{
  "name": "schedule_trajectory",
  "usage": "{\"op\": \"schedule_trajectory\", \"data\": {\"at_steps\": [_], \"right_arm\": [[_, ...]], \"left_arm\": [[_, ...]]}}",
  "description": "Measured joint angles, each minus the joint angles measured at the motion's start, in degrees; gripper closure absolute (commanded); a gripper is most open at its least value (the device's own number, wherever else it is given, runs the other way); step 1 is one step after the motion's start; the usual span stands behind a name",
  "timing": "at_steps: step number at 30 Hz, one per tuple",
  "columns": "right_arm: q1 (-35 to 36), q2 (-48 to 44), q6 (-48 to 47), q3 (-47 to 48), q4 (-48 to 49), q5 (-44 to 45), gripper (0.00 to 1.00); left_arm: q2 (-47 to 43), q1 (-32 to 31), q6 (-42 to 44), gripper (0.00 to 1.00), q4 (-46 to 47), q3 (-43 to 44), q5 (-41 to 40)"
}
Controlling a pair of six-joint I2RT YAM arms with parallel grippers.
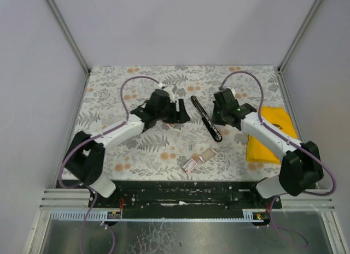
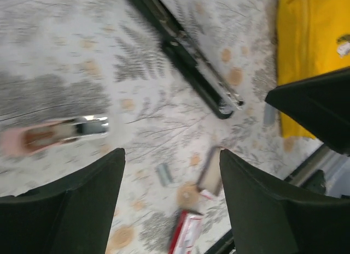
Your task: Load the staples into the stapler
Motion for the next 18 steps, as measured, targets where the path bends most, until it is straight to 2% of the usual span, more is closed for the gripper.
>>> {"op": "schedule_trajectory", "data": {"at_steps": [3, 8, 18], "right_arm": [[-3.5, -2.3, -2.6, -3.3, 0.0, -0.5, 0.81], [-5.2, -6.0, -6.1, -6.7, 0.1, -2.2, 0.81], [-7.0, -9.4, -8.6, -10.6, 2.0, -3.4, 0.8]], "left_arm": [[7.1, -3.5, -3.0, 0.32, 2.3, 4.5, 0.2], [18.1, -4.8, -7.5, 0.32, 5.1, 12.8, 0.0], [38.1, -6.7, -10.5, 0.28, 1.0, 32.9, -6.3]]}}
